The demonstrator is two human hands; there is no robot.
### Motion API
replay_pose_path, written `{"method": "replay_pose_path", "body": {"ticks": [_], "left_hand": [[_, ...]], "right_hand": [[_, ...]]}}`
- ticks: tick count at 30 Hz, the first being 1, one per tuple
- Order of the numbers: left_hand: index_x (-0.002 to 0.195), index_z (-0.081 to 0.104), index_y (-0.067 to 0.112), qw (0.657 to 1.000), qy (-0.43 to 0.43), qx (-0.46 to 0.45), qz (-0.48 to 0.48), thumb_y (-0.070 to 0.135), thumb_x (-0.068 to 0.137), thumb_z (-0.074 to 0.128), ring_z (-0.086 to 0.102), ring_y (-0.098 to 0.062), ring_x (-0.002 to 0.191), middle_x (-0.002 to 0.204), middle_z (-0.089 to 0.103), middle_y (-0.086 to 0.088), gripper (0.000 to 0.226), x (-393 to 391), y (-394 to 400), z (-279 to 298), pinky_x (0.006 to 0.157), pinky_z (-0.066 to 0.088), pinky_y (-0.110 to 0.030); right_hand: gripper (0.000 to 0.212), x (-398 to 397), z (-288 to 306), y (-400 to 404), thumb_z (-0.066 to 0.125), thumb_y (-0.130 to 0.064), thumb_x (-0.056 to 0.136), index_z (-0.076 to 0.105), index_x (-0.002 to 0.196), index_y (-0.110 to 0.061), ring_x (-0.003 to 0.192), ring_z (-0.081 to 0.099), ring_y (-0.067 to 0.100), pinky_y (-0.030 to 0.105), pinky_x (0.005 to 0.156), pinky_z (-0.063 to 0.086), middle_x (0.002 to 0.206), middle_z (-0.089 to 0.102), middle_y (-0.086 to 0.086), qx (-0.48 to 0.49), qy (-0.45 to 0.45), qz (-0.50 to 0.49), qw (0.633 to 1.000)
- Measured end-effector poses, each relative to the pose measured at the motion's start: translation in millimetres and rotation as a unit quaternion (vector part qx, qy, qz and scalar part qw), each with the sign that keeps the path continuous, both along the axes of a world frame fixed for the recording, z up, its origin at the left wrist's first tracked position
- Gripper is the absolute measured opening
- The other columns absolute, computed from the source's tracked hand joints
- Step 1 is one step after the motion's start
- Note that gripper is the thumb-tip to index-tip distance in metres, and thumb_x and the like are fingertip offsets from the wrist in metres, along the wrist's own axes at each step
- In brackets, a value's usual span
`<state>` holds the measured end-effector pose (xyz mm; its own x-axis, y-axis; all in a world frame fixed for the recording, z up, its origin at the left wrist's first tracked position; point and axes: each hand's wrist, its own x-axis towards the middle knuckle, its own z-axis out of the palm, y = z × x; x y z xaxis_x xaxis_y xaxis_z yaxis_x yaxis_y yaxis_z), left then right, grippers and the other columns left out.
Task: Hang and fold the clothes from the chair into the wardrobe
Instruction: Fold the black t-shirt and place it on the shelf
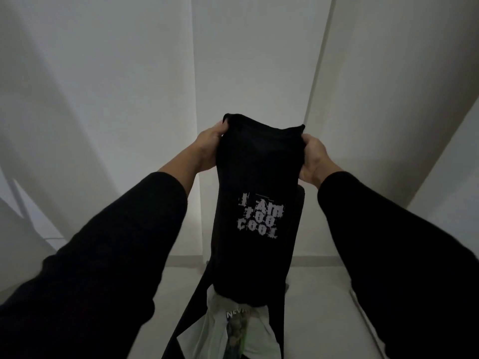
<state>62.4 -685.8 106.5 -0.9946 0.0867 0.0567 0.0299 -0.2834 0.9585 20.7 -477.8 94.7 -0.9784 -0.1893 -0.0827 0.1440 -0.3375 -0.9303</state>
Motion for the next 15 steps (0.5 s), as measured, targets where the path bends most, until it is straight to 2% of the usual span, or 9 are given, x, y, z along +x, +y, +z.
{"method": "replay_pose_path", "body": {"ticks": [3, 8, 11, 15], "left_hand": [[0.107, 0.06, 0.028, 1.0, 0.019, -0.008, -0.013, 0.034, 0.1, 0.041, 0.064, -0.017, 0.098, 0.108, 0.065, -0.001, 0.022, 0, -1, 4, 0.077, 0.053, -0.029], [0.103, 0.059, 0.026, 0.998, 0.008, -0.046, -0.03, 0.028, 0.1, 0.038, 0.063, -0.014, 0.091, 0.101, 0.064, -0.001, 0.022, 36, -5, -21, 0.063, 0.053, -0.022], [0.103, 0.06, 0.024, 0.997, -0.038, -0.058, -0.036, 0.029, 0.101, 0.037, 0.063, -0.016, 0.089, 0.099, 0.064, -0.002, 0.023, 80, -10, -62, 0.061, 0.053, -0.023], [0.109, 0.058, 0.018, 0.983, -0.162, -0.079, -0.039, 0.031, 0.1, 0.037, 0.062, -0.02, 0.09, 0.101, 0.064, -0.004, 0.027, 156, -19, -152, 0.068, 0.051, -0.031]], "right_hand": [[0.039, -1, 7, -4, 0.033, -0.03, 0.099, 0.063, 0.111, -0.007, 0.094, 0.062, 0.025, 0.038, 0.093, 0.049, 0.103, 0.064, 0.011, 0.001, 0.014, 0.011, 1.0], [0.033, 35, -17, -9, 0.037, -0.031, 0.097, 0.061, 0.103, -0.009, 0.088, 0.062, 0.024, 0.036, 0.087, 0.051, 0.096, 0.064, 0.01, 0.036, -0.005, 0.01, 0.999], [0.036, 77, -63, -11, 0.039, -0.033, 0.097, 0.061, 0.11, -0.007, 0.097, 0.062, 0.027, 0.04, 0.091, 0.05, 0.106, 0.064, 0.012, 0.058, -0.051, -0.006, 0.997], [0.04, 151, -170, -15, 0.039, -0.035, 0.097, 0.056, 0.122, -0.009, 0.109, 0.06, 0.033, 0.048, 0.099, 0.047, 0.117, 0.063, 0.016, 0.094, -0.14, -0.035, 0.985]]}}
